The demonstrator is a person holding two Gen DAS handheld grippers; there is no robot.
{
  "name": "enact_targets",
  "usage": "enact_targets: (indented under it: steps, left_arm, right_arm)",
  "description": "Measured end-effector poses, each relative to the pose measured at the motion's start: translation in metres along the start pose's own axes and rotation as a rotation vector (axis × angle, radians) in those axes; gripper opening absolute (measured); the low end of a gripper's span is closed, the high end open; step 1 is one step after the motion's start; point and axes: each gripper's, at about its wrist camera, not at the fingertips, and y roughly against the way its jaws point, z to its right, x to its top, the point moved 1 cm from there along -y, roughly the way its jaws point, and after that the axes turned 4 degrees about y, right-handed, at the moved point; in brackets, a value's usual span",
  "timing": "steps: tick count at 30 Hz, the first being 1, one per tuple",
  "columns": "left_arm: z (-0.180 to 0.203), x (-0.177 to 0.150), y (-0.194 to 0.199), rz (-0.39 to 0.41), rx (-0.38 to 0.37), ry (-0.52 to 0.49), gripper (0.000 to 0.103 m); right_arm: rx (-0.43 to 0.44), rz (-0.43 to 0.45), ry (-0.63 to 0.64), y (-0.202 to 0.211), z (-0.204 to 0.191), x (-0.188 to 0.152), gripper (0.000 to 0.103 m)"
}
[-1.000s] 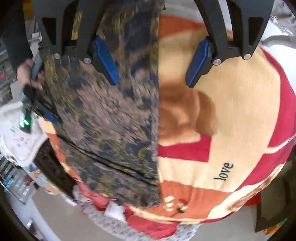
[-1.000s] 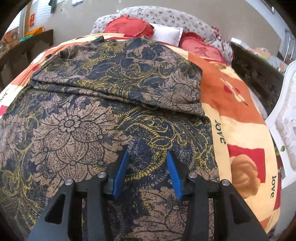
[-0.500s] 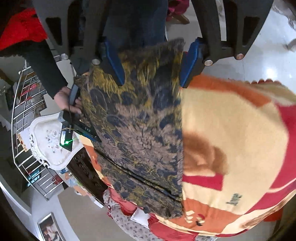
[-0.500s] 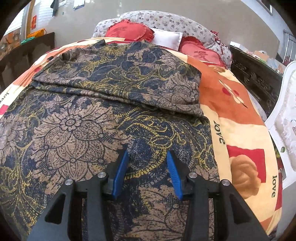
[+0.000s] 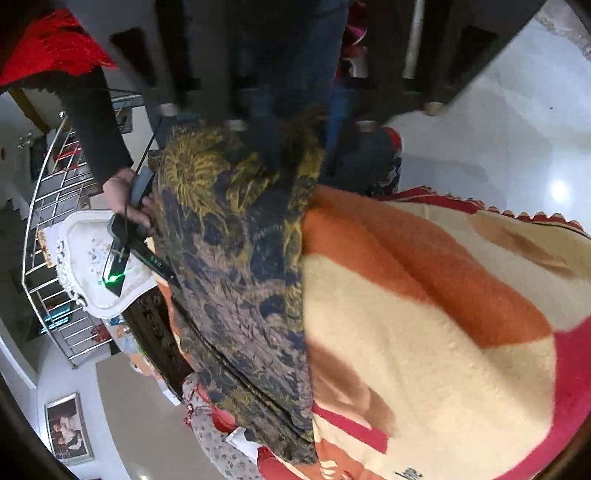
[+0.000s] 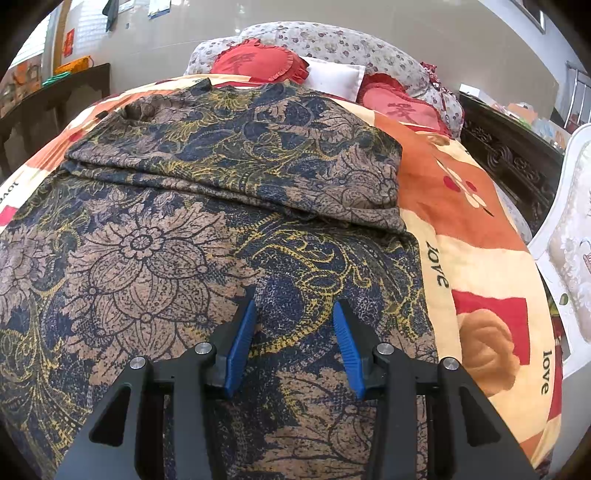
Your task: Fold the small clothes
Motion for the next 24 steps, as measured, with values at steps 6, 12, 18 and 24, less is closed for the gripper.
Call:
enact_targets:
  steps: [6, 12, 18, 24]
  left_arm:
    - [0.015, -0.002, 0.024, 0.071, 0.024, -0.029, 0.005]
    - [0.033, 0.004, 0.027, 0.059, -0.012, -0.084, 0.005]
    - [0.032, 0.010, 0.016, 0.033, 0.015, -0.078, 0.006]
    - [0.033, 0.005, 0.014, 0.041, 0.041, -0.063, 0.007]
  right_arm:
    - [0.058, -0.035, -0.019, 0.005, 0.010, 0.002, 0.035]
    - [0.122, 0.033, -0.175, 0.099, 0.088, -0.034, 0.035]
    - [0.168, -0.050, -0.274, 0.151, 0.128, -0.126, 0.039]
    - [0.297, -0.101, -0.401, 0.144, 0.110, -0.190, 0.039]
